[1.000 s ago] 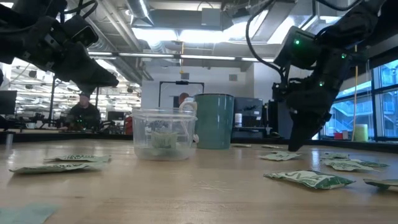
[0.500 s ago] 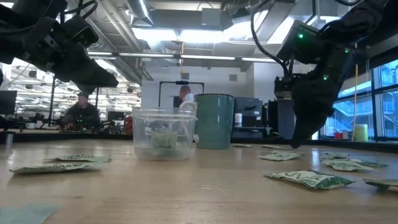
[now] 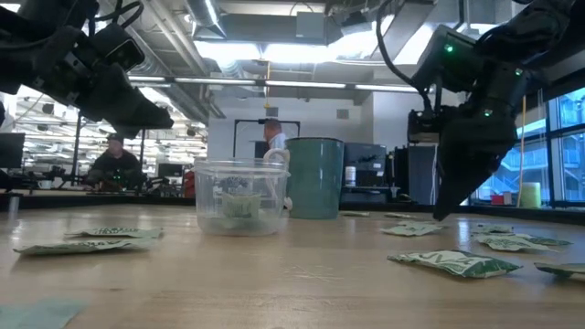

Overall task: Pick and place Stevia / Truvia into bins
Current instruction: Put the white stevia packet into the transparent bin

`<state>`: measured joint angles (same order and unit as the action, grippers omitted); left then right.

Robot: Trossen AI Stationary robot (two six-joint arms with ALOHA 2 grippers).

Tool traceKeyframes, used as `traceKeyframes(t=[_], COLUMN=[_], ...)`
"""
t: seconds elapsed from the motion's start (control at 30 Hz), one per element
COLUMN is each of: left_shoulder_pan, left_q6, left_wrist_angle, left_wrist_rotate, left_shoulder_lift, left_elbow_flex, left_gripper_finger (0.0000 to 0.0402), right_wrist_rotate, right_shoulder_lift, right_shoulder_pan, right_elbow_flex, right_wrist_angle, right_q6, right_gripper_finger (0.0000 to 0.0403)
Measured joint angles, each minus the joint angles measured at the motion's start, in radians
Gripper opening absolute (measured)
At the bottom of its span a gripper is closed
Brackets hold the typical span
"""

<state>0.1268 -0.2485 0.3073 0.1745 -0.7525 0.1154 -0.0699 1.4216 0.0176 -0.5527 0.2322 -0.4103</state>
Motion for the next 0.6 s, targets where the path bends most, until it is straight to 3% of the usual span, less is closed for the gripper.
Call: traceKeyframes(t=[0.43,0.6], left_shoulder_pan=[0.0,0.0], left_q6=[0.053,0.053], left_wrist_angle=[-0.004,-0.005], left_wrist_rotate=[0.018,0.018], left_shoulder_lift=[0.0,0.0], left_elbow_flex=[0.0,0.0], left_gripper_finger=[0.0063,0.0063], right_wrist_rotate=[-0.025,-0.034], right_shoulder_lift=[0.099,0.103], right_shoulder_pan=[0.021,0.021], right_elbow_flex=[-0.009,-0.008], right_wrist_angle=[-0.029,-0.036], right_q6=[0.027,0.029], right_gripper_finger=[0.0058,0.0031])
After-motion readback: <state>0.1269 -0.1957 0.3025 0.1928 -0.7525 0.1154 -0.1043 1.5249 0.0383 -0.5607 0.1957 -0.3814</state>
